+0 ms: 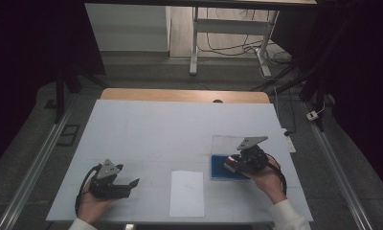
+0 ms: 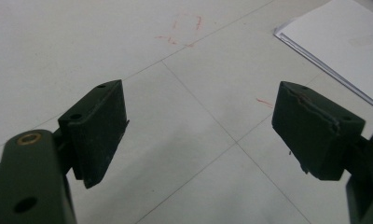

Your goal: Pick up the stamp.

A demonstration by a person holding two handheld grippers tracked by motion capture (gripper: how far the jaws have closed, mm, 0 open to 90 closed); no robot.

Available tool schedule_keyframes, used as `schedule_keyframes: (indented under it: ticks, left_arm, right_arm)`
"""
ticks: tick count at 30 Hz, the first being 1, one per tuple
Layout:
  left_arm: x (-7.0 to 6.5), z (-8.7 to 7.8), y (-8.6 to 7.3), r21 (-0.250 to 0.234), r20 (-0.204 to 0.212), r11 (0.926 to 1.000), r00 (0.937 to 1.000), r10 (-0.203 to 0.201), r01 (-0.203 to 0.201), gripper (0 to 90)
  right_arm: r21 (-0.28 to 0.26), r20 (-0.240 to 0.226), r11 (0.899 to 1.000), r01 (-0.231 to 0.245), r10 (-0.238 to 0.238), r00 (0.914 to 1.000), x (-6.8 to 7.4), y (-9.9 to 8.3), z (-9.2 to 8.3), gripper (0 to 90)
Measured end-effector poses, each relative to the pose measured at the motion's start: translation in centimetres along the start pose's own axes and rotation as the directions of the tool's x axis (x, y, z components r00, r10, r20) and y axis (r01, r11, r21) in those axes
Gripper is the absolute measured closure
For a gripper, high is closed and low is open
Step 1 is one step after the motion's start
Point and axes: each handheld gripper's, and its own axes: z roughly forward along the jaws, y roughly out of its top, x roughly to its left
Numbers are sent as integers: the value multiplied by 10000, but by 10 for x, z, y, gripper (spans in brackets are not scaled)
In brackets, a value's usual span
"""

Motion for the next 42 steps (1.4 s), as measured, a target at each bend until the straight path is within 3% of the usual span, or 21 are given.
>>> schedule_keyframes:
  ticks: [10,17,23,26,34,39,42]
  left_arm:
    - [-1,0,0,37,-42,10000,10000,35,-35,183]
    - [-1,1,0,65,-23,10000,10000,54,-54,183]
    - [-1,1,0,49,-5,9999,10000,91,-91,184]
    - [-1,0,-1,38,-8,10000,10000,84,-84,185]
    - [-1,-1,-2,-23,-29,9999,9999,110,-110,201]
    - [0,-2,-3,-46,-58,10000,10000,68,-68,200]
    - [-1,-3,-3,-39,-86,10000,9999,85,-86,199]
  right_arm:
    - [97,76,9999,100,-101,9999,3,2,-1,705]
    - [-585,74,9981,-167,171,9998,1,3,-14,704]
    - [-991,-227,9951,50,-73,9997,1,3,-22,704]
    - [-1108,-59,9935,275,-283,9996,6,8,-29,704]
    - [-1685,41,9857,70,-64,10000,7,11,-41,704]
    - [-1760,91,9843,131,-117,9999,8,13,-44,704]
    - [-1542,146,9877,266,-247,9996,9,13,-41,703]
